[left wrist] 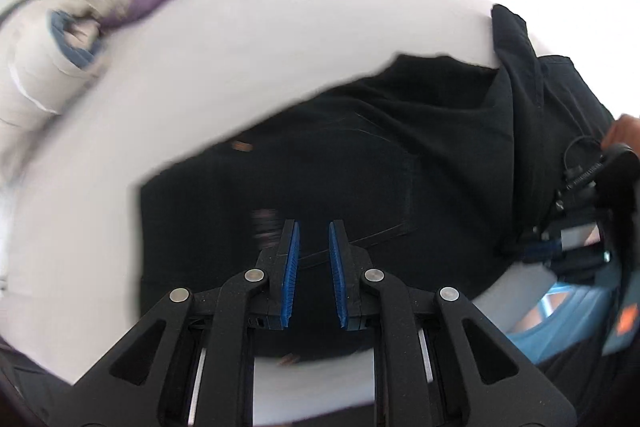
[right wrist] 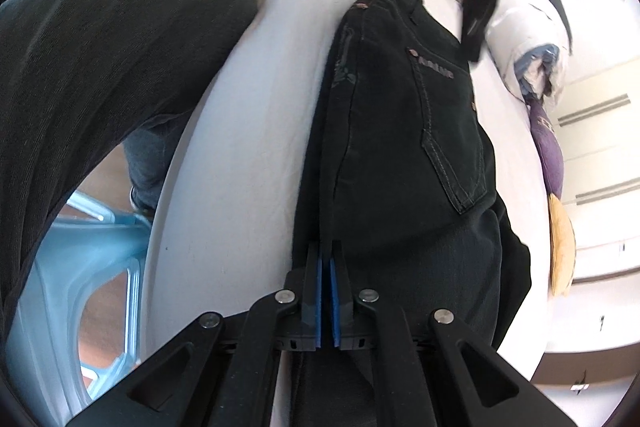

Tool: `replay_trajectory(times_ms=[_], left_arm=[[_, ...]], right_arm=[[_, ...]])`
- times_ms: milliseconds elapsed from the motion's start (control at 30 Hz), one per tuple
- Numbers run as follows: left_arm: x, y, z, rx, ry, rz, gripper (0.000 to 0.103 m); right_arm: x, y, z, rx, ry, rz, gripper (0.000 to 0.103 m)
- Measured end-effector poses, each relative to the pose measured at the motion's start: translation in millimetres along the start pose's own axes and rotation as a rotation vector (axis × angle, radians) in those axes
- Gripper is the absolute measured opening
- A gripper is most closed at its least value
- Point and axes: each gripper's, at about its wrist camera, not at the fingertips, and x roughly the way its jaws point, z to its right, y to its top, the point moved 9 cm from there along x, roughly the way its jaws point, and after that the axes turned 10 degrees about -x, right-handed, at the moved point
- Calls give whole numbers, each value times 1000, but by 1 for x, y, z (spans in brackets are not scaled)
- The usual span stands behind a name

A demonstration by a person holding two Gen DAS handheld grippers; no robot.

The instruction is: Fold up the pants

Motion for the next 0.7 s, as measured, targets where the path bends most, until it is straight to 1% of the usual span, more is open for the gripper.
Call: replay_trajectory(times_ms=[33,67,100,167,200,233,267,300,333,367,400,467,500,533,567,600,633,667,700], left_arm=[[16,-2,0,-22,-13,-39,15],[36,-9,-3,-35,-9,-87,15],[54,-21,-2,-34,24,-124,15],[57,-26,0,-39,38,-76,15],[55,-25,-1,-60,32,-79,15],[54,-24,-2,-74,31,-93,15],[52,-24,-1,-66,41,-109,15],[49,-21,0,-49,62,-115,15],[43,-16,2,-46,75,-105,15],[39,-7,8,-55,62,-83,15],[33,1,14,-71,35,-57,15],[29,21,28,-116,-25,-19,15],[31,26,32,-126,-35,-17,15],[39,32,37,-148,-52,-21,15],[46,36,38,-168,-65,-29,15],[57,39,40,-201,-83,-46,15],[65,41,39,-230,-95,-63,15],[80,39,36,-293,-128,-102,15],[90,36,32,-357,-162,-125,15]], right_arm=[[-1,-1,1,16,-5,3,7],[-2,-2,2,35,-9,5,7],[-4,-4,4,64,-12,6,8],[-11,-12,7,133,-5,6,13],[-16,-18,10,177,-3,11,19],[-24,-26,14,242,4,18,27],[-30,-34,18,305,17,28,34],[-41,-49,25,428,57,57,47],[-48,-61,32,526,86,86,51],[-55,-75,41,637,116,116,51],[-61,-101,54,797,145,149,51],[-70,-153,79,1065,158,207,51],[-73,-183,91,1195,153,239,51],[-76,-221,104,1346,149,274,51],[-77,-258,114,1484,141,308,51],[-79,-289,122,1590,123,338,51],[-81,-313,127,1670,101,364,51],[-83,-338,132,1750,79,392,51],[-84,-372,136,1870,55,440,51]])
